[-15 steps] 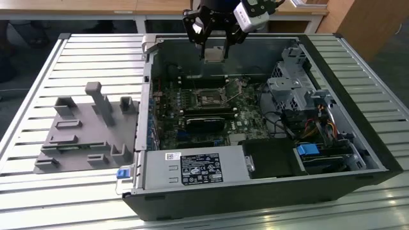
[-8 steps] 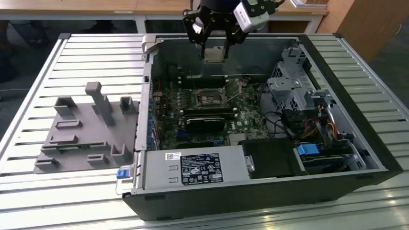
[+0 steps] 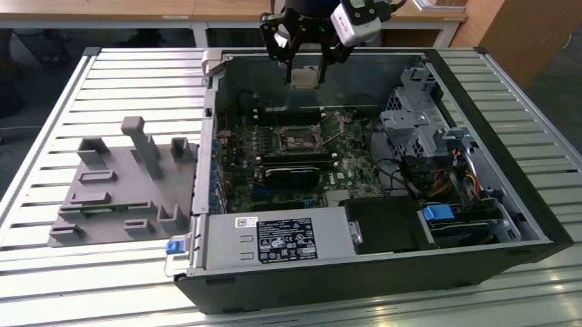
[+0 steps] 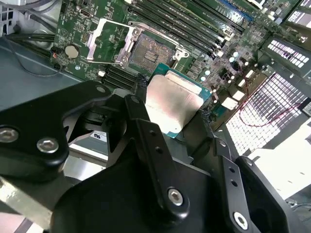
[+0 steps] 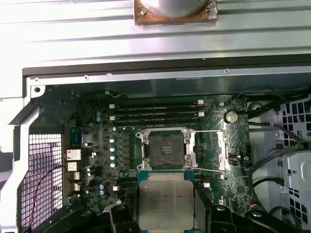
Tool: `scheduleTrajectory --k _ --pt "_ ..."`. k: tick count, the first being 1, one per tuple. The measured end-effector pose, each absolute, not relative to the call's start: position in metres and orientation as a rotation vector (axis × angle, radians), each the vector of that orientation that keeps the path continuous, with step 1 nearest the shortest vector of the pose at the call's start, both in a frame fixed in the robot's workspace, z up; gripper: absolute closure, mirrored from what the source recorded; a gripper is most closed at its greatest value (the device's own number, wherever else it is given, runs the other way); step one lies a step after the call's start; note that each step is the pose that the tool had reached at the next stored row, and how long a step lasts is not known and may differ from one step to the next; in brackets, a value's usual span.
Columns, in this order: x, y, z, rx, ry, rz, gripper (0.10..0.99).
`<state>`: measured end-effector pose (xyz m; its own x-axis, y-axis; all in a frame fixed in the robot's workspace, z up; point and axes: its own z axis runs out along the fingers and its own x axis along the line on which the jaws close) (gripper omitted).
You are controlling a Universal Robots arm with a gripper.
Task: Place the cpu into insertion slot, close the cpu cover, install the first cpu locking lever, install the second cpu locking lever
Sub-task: 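Place the cpu into insertion slot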
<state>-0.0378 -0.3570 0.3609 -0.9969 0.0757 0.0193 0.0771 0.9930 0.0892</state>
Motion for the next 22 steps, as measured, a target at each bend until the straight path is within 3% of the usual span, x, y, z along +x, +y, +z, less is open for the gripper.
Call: scheduleTrajectory --k 22 --pt "-0.0379 -0.3566 0.3600 -0.585 -3.081 -0.142 0.545"
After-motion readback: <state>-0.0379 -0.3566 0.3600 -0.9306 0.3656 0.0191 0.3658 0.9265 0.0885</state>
